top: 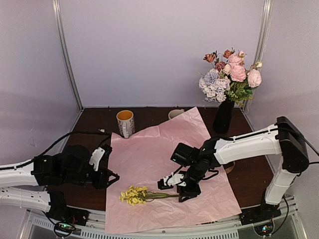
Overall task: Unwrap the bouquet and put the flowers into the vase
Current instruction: Pick up the fake flower from the flattened wrapping paper, then pass from the right arm to the left
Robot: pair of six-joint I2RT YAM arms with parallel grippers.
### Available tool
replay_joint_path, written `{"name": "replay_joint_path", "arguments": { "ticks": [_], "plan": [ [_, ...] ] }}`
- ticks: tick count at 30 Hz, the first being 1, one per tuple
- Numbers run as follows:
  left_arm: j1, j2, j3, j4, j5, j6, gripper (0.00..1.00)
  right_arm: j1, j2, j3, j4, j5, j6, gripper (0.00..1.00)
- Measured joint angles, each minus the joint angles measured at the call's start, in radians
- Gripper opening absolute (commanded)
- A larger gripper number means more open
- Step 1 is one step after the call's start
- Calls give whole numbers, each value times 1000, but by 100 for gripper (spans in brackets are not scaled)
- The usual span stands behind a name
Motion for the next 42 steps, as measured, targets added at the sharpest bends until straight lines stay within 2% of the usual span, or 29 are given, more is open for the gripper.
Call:
{"name": "replay_joint_path", "arguments": {
  "ticks": [1, 5, 12, 18, 21, 26, 32, 37, 42],
  "plan": [
    [0, -16, -2, 7, -15, -9, 44, 1, 15, 8, 1, 9, 4, 38],
    [0, -51, -5, 21, -66, -27, 44, 4, 70, 35, 7, 35, 19, 17],
    [0, -23, -1, 41, -112, -22, 44, 4, 91, 76, -9, 62, 59, 1],
    [0, -2, 63, 48, -127, 29, 44, -34, 1, 132, -55, 19, 82, 0],
    [0, -3, 108, 91, -126, 79, 45, -124, -71, 191, -66, -61, 116, 0],
    [0, 25, 138, 237, -114, 168, 50, -338, -179, 262, 25, -230, 227, 0],
    [0, 259, 232, 497, -103, 251, 56, -391, -248, 267, 163, -361, 349, 0],
    [0, 499, 385, 726, -81, 243, 57, -399, -272, 228, 261, -437, 435, 0],
    [0, 619, 424, 919, -24, 212, 56, -409, -290, 172, 293, -457, 478, 0]
  ]
}}
